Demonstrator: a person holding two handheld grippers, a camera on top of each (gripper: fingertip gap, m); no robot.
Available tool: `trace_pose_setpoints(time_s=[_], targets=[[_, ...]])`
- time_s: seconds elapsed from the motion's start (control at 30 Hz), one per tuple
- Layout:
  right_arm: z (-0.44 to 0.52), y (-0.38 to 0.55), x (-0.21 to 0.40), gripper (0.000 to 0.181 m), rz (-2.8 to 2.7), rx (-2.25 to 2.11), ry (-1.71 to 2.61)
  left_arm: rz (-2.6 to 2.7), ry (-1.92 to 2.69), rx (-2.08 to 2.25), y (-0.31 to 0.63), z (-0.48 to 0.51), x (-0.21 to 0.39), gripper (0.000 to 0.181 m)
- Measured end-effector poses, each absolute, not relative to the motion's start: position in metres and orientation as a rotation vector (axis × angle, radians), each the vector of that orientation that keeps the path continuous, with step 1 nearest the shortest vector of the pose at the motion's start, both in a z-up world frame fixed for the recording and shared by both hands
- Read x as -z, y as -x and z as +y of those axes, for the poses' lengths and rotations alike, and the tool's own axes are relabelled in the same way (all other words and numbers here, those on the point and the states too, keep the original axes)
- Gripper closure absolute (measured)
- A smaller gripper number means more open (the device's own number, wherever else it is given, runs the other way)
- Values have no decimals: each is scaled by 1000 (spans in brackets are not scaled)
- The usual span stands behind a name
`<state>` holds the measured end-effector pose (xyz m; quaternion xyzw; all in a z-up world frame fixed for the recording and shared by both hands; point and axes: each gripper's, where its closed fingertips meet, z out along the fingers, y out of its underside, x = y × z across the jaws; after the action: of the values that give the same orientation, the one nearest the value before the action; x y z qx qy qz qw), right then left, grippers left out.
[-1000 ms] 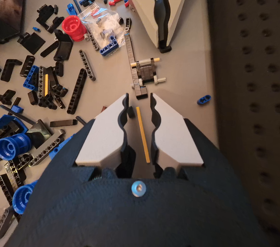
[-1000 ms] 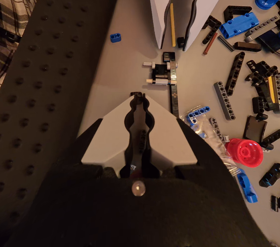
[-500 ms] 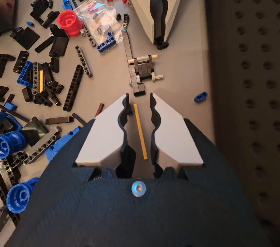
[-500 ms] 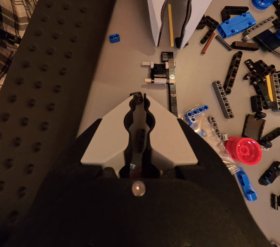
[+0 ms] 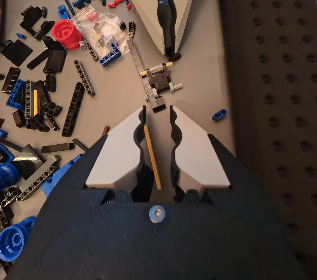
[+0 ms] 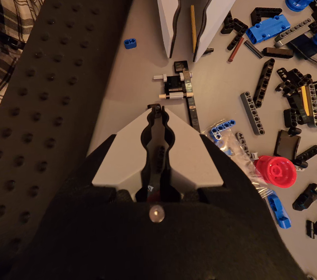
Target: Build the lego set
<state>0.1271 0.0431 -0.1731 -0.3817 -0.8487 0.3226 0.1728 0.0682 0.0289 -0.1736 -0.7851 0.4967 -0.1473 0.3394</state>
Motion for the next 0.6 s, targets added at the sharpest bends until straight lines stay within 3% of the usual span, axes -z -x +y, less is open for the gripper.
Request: trace_pose_setpoints(time_s=[0.6], targets=[[50, -124, 173, 175, -2382, -883, 1093, 1286, 2038, 359, -66, 32, 173, 156]])
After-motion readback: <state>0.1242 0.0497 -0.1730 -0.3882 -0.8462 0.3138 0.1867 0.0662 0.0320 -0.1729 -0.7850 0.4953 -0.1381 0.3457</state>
